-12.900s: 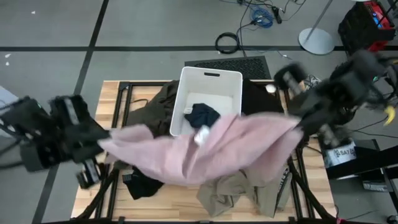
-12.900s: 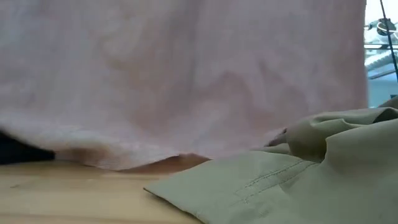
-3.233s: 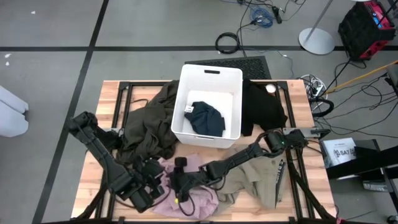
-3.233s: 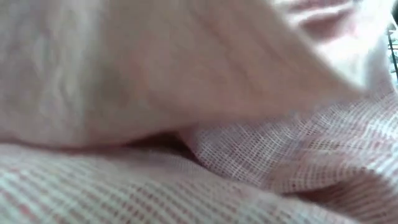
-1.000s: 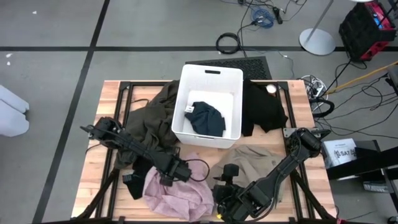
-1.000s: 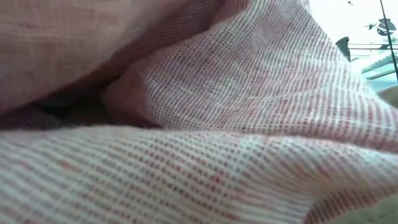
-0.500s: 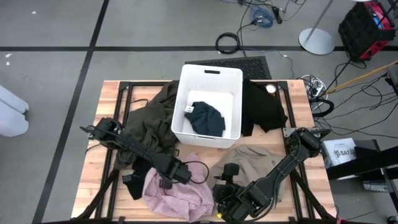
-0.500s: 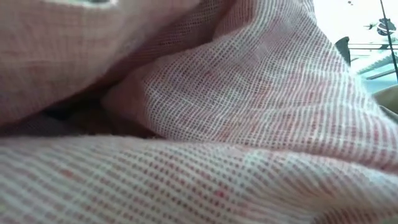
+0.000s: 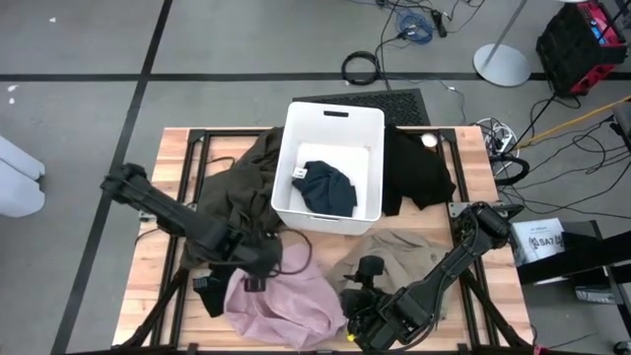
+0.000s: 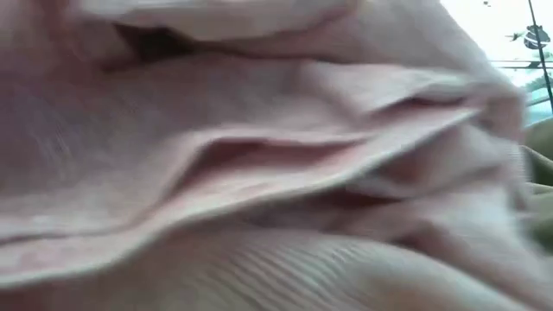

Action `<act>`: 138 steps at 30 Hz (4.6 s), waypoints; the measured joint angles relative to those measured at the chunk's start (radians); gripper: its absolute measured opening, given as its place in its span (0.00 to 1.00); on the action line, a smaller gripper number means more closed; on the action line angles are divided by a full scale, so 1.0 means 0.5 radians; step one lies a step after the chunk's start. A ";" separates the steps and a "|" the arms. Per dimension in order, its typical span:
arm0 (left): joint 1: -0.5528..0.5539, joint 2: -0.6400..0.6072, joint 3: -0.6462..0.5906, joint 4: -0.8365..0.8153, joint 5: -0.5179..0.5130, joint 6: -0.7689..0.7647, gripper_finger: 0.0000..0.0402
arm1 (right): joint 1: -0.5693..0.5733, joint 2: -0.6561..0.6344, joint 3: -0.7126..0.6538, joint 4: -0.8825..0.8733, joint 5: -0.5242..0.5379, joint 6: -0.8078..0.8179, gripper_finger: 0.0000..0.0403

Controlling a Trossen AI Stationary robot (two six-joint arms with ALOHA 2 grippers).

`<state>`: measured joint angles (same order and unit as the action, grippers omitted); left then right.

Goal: Sort clothes
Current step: Put the pink shirt into the white laundry bin

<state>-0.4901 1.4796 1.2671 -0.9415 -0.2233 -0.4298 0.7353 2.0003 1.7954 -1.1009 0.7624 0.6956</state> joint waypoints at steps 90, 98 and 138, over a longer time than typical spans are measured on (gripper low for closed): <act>-0.127 -0.066 -0.026 0.135 -0.218 -0.459 0.13 | 0.031 0.000 0.000 -0.076 -0.012 -0.002 0.52; -0.353 0.120 -0.047 -0.075 -0.051 0.197 0.13 | 0.043 0.000 0.000 0.000 0.256 -0.078 0.52; -0.453 0.285 0.422 -0.289 -0.837 -0.770 0.12 | -0.042 -0.229 -0.206 0.778 0.243 -0.530 0.52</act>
<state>-0.7164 1.6222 1.4781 -1.0860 -0.6416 -0.8147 0.7142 1.8857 1.6924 -0.7120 0.8837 0.4308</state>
